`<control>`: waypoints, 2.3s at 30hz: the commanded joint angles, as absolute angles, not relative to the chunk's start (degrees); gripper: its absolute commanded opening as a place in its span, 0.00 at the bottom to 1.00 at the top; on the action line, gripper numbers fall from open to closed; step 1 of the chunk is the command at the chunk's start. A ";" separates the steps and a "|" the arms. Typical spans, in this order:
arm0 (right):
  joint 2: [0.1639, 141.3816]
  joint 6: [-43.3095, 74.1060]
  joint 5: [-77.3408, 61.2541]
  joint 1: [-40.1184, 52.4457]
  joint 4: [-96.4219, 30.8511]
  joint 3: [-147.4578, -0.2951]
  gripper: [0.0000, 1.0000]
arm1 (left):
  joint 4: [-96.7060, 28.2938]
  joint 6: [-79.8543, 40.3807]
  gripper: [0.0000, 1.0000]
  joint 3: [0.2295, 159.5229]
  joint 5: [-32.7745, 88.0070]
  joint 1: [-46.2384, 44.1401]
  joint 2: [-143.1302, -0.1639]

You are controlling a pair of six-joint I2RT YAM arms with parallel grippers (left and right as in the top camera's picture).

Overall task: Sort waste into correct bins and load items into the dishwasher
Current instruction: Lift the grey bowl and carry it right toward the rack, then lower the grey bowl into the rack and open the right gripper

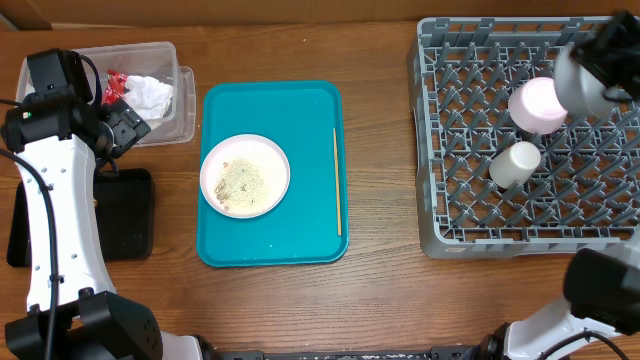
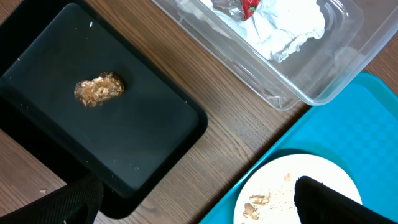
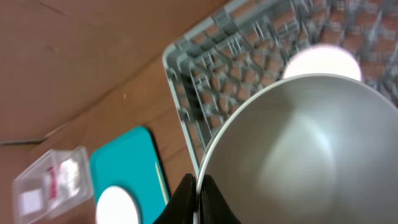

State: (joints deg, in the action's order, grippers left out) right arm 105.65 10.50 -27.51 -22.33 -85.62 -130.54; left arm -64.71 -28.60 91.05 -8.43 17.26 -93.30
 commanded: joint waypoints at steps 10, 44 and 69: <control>106.00 -3.44 -72.20 -38.02 -64.34 -96.25 0.04 | -64.60 -29.19 1.00 90.74 -8.97 17.12 -93.73; 106.19 10.70 -50.09 -46.06 -49.43 -79.13 0.04 | -64.47 -29.19 1.00 90.74 -8.97 17.12 -93.73; 101.16 18.37 -20.73 -51.46 -54.81 -80.42 0.18 | -64.47 -29.19 1.00 90.74 -8.97 17.12 -93.73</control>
State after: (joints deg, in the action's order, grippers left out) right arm 104.73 17.06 -29.30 -51.57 -54.54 -80.44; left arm -64.69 -28.58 91.05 -8.43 17.26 -93.30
